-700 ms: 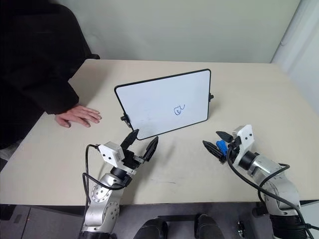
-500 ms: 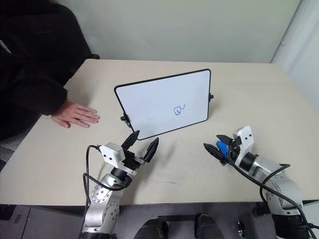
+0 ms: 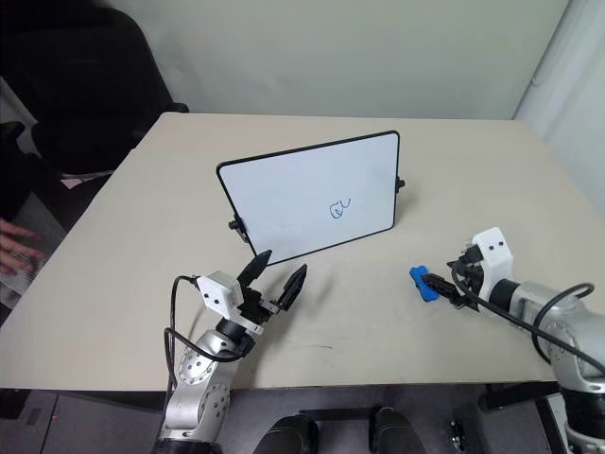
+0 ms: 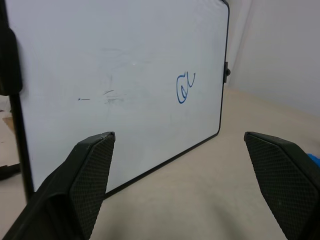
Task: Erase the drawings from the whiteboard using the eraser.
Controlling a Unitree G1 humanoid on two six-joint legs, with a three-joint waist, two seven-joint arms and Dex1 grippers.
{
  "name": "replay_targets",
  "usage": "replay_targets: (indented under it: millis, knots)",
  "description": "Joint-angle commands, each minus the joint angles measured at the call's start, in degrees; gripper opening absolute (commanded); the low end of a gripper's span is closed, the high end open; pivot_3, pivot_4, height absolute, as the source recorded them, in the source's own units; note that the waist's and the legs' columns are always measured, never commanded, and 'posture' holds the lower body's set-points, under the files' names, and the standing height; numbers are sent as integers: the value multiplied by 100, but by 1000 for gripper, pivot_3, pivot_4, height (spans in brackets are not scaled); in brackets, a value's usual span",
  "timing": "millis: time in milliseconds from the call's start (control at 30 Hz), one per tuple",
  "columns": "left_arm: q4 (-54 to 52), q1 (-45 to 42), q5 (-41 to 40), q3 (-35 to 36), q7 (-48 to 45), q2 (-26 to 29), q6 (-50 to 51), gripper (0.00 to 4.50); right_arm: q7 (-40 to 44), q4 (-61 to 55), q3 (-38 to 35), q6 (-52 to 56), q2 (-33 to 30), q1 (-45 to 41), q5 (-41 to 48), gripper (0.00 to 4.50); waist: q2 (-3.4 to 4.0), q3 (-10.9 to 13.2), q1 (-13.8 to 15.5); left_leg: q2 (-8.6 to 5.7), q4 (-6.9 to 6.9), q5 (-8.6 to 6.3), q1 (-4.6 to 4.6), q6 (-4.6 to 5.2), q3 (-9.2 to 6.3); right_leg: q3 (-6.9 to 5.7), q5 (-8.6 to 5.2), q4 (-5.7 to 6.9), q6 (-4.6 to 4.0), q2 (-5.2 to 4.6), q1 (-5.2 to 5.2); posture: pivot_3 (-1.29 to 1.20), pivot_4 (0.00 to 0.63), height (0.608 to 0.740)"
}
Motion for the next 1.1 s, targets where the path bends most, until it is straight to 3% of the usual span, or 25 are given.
replay_targets:
  millis: [33,600,700,967,1000,1100]
  knots:
    - [-66,-30,-12,-41,-31,-49,-64,4500,15,1,72,629,-137,-294,209,3921,0,0,-1,0,0,0,0,0,1,0,0,0,1,3,0,0,150,740]
    - [-99,93,-84,21,-46,-53,-85,4500,-175,807,1482,1310,-6,-1418,-579,3921,0,0,7,1,2,-4,0,8,2,8,-2,1,7,8,-6,0,150,740]
    - [-87,82,-85,-1,-41,-73,-73,4500,-97,809,1659,1305,-68,-1461,-686,3358,0,0,7,1,2,-7,0,11,3,10,-2,0,8,7,-6,0,150,740]
    - [-71,113,-78,-62,-45,-146,-73,4500,105,752,1676,1280,-60,-1488,-719,593,0,0,4,1,2,-7,1,12,5,13,-2,1,8,8,-6,0,150,740]
    - [-68,116,-78,-66,-47,-151,-73,4500,134,732,1671,1283,-55,-1482,-705,391,0,0,4,1,3,-7,2,12,5,14,-2,2,8,8,-6,0,150,740]
    - [-52,120,-83,-76,-57,-161,-72,4500,225,659,1709,1250,-82,-1442,-717,391,0,0,3,1,3,-7,3,12,5,15,-2,3,8,9,-6,0,150,740]
